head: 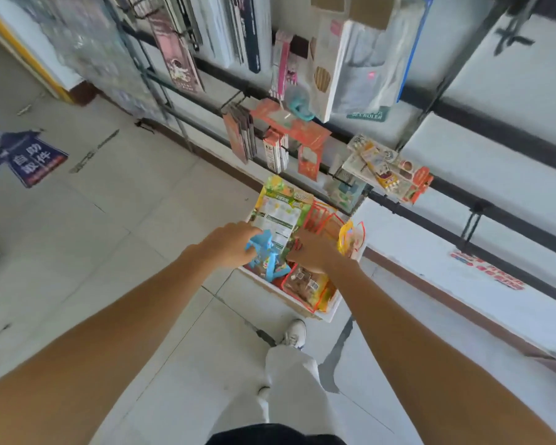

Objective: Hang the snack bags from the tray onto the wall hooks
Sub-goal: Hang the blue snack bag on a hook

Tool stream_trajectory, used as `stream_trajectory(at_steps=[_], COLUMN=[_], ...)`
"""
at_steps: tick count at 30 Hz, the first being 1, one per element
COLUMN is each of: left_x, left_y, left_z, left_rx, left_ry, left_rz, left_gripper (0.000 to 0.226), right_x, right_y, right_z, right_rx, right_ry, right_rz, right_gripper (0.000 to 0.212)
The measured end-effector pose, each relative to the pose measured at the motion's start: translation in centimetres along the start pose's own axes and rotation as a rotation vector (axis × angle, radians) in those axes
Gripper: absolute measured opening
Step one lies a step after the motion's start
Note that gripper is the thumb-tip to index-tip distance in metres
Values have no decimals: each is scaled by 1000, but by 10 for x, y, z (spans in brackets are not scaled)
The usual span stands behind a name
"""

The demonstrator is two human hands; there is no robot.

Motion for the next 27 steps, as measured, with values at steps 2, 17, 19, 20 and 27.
stream_trajectory(at_steps=[2,17,19,20,27], left_x=[-11,-85,-90,-91,-87], left_y=[-5,-57,-62,-63,-32], left_z=[21,138,139,141,154], left_rx=[25,281,335,340,288], left_ry=[6,-121,-155,-174,-260], left_rz=[48,237,272,291,333], left_gripper=[51,61,61,62,47], right_x=[-20,-106,-107,-107,-88], right_y=[-9,-109,-122,-128,-125], right_z=[5,38,44,46,59], right_rx=[-27,34,-9,-22,-254], right_ry=[-11,-368,-434,-455,-412], right_rz=[48,-169,-257,-289,-287], right_gripper=[62,46,39,36,16])
Point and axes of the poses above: each hand's wrist, its own x-axis away from the middle knuckle, its own y-axis out of the back of the hand, z = x × y, the point moved 2 cm from there along -x, towards the middle knuckle, and after that the axes turned 15 degrees about -y, right-handed, at the moved point
